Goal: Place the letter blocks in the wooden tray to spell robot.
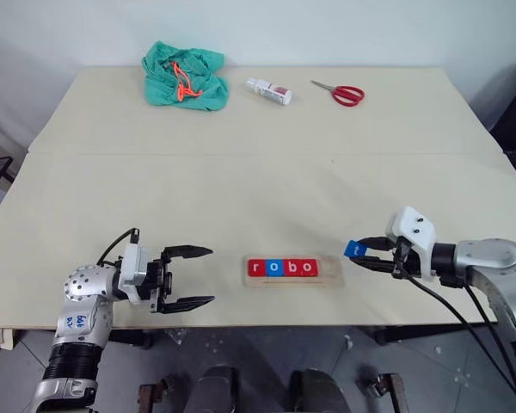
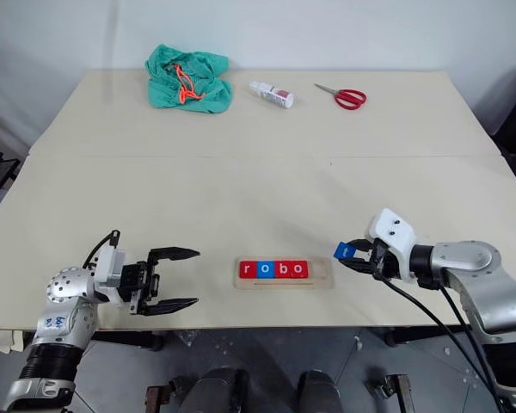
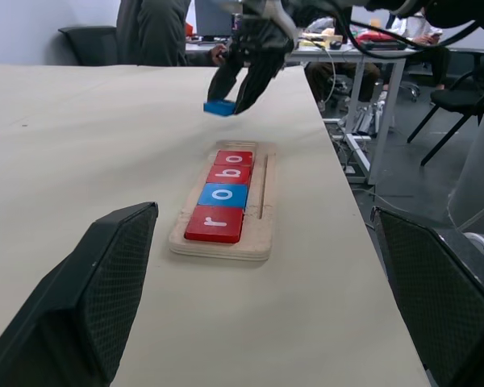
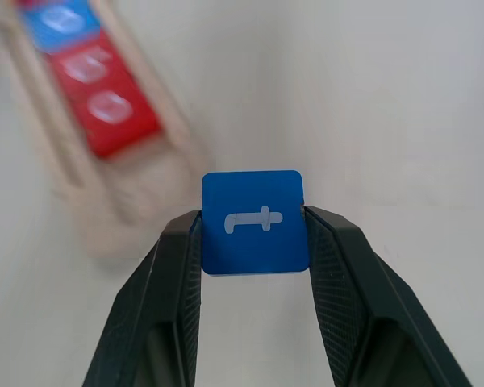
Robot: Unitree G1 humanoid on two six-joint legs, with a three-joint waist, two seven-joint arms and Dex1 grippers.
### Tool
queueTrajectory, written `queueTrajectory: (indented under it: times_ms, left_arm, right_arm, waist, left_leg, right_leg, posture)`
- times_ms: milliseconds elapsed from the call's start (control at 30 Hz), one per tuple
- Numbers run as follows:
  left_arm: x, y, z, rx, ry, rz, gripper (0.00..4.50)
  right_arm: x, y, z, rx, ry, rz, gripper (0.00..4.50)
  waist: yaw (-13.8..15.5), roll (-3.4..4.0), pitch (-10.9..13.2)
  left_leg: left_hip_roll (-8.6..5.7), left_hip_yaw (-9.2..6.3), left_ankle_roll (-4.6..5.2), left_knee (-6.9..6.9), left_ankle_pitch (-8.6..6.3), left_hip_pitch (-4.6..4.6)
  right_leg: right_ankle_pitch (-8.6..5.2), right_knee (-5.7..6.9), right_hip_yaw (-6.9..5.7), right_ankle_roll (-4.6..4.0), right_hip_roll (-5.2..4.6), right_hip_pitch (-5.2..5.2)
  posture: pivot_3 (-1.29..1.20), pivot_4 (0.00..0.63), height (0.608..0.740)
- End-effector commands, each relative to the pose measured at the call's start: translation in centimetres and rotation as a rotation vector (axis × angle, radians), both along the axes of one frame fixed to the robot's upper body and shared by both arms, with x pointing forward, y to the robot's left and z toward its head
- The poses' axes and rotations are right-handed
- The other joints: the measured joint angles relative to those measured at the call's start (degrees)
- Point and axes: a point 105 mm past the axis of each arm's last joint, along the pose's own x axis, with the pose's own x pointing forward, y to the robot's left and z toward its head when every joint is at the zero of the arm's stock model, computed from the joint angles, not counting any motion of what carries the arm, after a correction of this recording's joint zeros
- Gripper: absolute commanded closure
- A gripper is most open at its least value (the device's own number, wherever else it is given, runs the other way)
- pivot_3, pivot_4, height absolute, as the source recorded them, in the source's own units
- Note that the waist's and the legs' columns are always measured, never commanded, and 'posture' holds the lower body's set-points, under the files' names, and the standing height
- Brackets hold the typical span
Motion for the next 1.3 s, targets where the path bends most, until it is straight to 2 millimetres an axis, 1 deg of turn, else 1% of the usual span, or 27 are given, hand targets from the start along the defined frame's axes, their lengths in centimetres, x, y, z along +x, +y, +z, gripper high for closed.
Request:
queueTrajectory:
  times_ms: [33, 167, 367, 533, 800, 1300]
  left_arm:
    - [0.2, 0.3, 0.6, 0.004, -0.029, 0.001, 0.0]
    - [0.2, 0.2, 0.6, 0.002, -0.032, -0.004, 0.0]
    - [0.0, 0.2, 0.6, -0.003, -0.037, 0.008, 0.0]
    - [-0.3, 0.4, 0.5, -0.005, -0.035, 0.025, 0.0]
    - [-0.8, 0.2, 0.4, -0.013, -0.031, 0.041, 0.0]
    - [-0.8, 0.1, 0.4, -0.016, -0.033, 0.048, 0.0]
  right_arm:
    - [-1.2, 1.6, 0.3, -0.027, 0.031, 0.112, 3.04]
    - [-1.5, 3.3, -0.5, -0.074, 0.062, 0.216, 3.04]
    - [-0.4, 4.1, -0.8, -0.102, 0.059, 0.265, 3.04]
    - [0.2, 3.9, -0.9, -0.119, 0.06, 0.283, 3.04]
    - [0.5, 3.4, -1.5, -0.146, 0.07, 0.302, 3.04]
    - [1.2, 3.8, -2.1, -0.148, 0.073, 0.317, 3.04]
  waist:
    - [0.0, 0.0, 0.0]
    - [-0.1, 0.0, 0.0]
    - [-0.1, -0.01, 0.0]
    - [-0.2, -0.01, 0.0]
    - [-0.1, -0.01, 0.0]
    - [-0.2, -0.01, 0.0]
  left_leg:
    - [0.0, 0.0, 0.0, 0.0, 0.0, 0.0]
    - [0.0, 0.01, 0.0, 0.01, 0.0, 0.0]
    - [-0.01, -0.01, 0.0, 0.01, 0.0, -0.01]
    - [-0.01, -0.02, 0.0, 0.0, 0.0, -0.02]
    - [0.0, -0.03, 0.0, 0.01, 0.0, -0.02]
    - [0.0, -0.02, 0.0, 0.02, 0.0, -0.02]
  right_leg:
    - [0.0, 0.0, 0.0, 0.0, 0.0, 0.0]
    - [0.0, -0.01, 0.0, 0.0, 0.0, 0.0]
    - [0.0, -0.02, -0.01, 0.0, -0.01, -0.01]
    - [0.0, -0.01, -0.02, 0.0, -0.01, -0.02]
    - [0.0, -0.01, -0.02, 0.0, -0.01, -0.02]
    - [0.0, -0.01, -0.02, 0.0, -0.01, -0.02]
  posture:
    - [0.0, 0.15, 0.74]
    - [0.0, 0.15, 0.74]
    - [0.0, 0.15, 0.74]
    - [0.0, 0.15, 0.74]
    - [0.0, 0.15, 0.74]
    - [0.0, 0.15, 0.74]
